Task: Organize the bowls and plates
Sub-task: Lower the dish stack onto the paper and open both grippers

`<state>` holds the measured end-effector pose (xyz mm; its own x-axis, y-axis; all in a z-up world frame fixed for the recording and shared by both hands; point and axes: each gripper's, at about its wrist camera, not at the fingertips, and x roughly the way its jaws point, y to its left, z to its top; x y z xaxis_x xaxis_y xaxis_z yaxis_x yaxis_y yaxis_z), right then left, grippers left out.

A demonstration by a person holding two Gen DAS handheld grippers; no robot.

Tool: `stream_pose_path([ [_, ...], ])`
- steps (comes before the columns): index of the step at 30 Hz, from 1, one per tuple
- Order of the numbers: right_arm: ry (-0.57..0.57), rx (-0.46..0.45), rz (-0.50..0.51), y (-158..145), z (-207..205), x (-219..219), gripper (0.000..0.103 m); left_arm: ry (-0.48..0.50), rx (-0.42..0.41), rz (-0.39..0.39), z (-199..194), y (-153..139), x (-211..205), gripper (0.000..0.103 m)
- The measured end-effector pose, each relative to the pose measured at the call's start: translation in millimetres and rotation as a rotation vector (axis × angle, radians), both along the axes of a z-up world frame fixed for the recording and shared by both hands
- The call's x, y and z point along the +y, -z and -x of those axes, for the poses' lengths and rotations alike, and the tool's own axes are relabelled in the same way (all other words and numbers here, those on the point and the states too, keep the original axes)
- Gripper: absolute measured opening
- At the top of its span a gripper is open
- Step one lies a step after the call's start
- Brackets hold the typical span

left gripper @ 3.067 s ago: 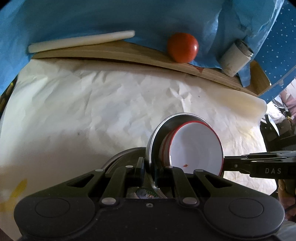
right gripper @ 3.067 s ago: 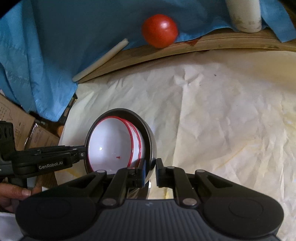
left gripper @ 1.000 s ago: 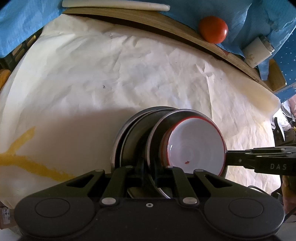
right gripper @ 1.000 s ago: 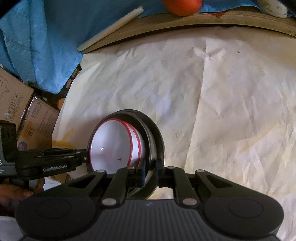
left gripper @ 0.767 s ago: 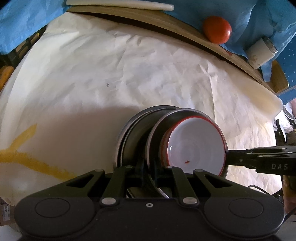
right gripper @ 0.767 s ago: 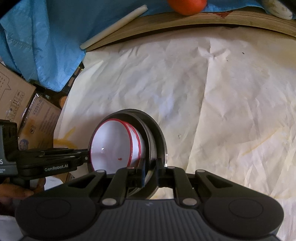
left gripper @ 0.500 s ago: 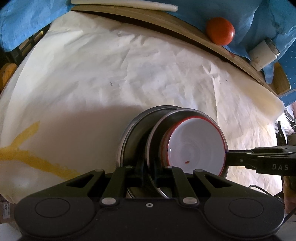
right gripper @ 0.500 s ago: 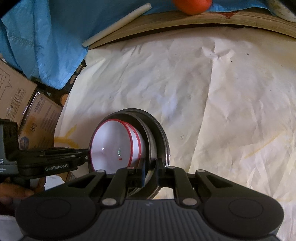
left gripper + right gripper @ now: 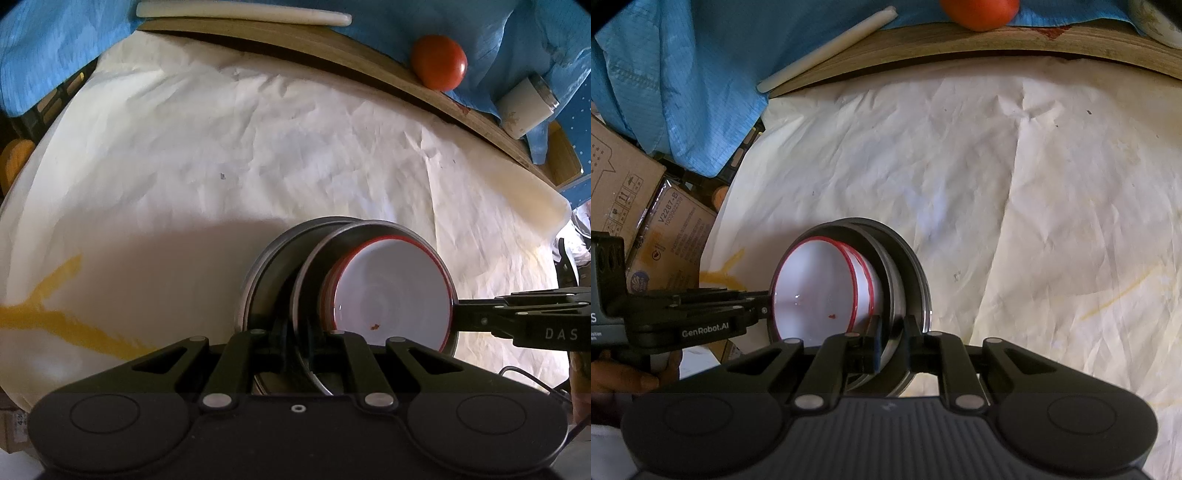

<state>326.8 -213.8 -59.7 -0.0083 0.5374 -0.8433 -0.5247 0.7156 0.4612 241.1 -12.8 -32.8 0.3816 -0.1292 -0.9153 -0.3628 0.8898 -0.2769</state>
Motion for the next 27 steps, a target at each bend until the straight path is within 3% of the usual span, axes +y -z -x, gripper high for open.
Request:
stream_pose_path([
  [8,0.005,-0.010,-0.006,-1.3,-1.6,-0.6,0.015,-0.007,0.003,-0.005,-0.3,0.1,1.0,0.015],
  [14,-0.012,-0.045,0.009,-6.2,-1.4,2.5,0.022,-0.007,0.007,-0.027,-1.6,-1.6,0.6,0.022],
  [17,-0.007,-0.052,0.015,-6.6,-1.6,1.6,0.027,-0.013,0.010,-0.040,-1.1,-2.8,1.6,0.028],
  [23,0.004,-0.065,0.020,-7.5,-1.7,-2.5,0.038,-0.027,0.007,-0.038,2.0,-4.8,3.1,0.031],
  [27,0.016,-0.074,0.027,-7.8,-2.8,-6.6,0.052,-0.042,0.005,-0.040,2.9,-6.5,2.6,0.032],
])
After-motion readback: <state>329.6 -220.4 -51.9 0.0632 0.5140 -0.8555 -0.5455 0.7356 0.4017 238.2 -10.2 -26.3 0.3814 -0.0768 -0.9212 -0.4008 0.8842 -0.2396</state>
